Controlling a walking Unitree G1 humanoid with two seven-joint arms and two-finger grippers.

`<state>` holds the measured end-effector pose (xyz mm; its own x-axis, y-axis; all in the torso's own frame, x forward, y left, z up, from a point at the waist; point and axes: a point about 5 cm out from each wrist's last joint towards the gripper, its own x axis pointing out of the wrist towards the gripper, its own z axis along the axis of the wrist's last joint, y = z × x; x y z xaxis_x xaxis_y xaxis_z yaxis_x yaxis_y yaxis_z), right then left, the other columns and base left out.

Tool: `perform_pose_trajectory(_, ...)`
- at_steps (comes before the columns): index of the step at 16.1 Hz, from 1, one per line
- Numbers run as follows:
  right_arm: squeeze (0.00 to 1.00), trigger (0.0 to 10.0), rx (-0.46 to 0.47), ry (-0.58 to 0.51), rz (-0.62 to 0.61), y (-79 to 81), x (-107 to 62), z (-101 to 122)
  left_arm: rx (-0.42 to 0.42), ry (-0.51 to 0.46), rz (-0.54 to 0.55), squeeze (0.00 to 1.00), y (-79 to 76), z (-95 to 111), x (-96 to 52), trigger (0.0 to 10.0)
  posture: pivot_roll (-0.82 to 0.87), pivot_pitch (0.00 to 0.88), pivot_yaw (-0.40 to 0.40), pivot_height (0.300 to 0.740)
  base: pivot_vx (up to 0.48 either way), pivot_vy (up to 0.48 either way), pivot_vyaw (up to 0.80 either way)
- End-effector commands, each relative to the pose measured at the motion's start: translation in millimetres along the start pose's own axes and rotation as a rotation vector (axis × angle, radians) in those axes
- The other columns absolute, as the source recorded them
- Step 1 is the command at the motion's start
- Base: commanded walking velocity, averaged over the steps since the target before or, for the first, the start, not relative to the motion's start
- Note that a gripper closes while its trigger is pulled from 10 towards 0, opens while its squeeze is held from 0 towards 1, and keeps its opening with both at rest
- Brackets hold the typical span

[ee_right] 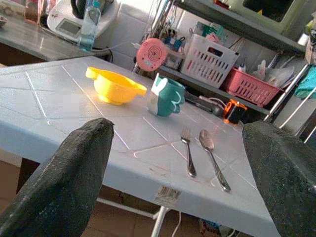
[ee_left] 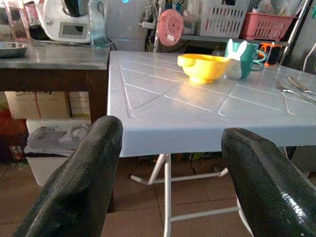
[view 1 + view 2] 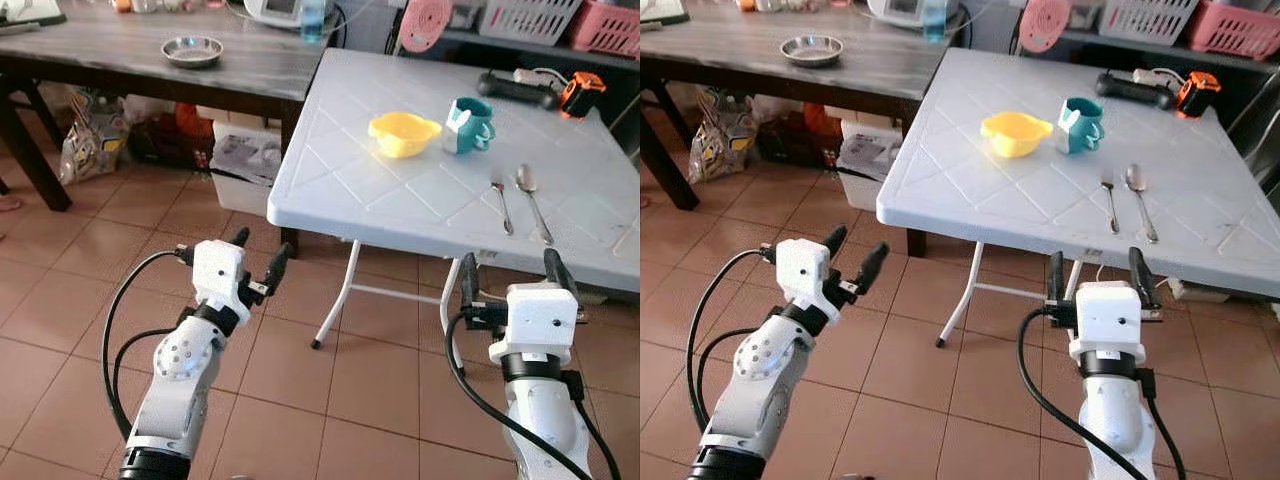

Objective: Setting the table

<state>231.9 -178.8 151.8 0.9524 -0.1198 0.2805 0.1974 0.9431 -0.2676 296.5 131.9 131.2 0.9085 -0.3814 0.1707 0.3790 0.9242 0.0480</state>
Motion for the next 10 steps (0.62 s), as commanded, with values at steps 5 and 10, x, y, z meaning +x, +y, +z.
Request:
perform_pose_trajectory(5,0.00,10.0,-0.012,0.004,-0.024,-6.9,-1.2,0.4,-0.015,-0.017,-0.077,0.00,-8.9,4.5,0.8,10.0,0.19,0.116,-0.080,0.740,0.155,0.000,0.00)
perform_pose_trajectory(10,0.00,10.0,-0.011,0.011,-0.020,-4.6,-2.5,-0.5,-0.011,-0.014,-0.092,0.00,-11.0,3.1,1.3,10.0,0.19,0.114,-0.079,0.740,0.315,0.000,0.00)
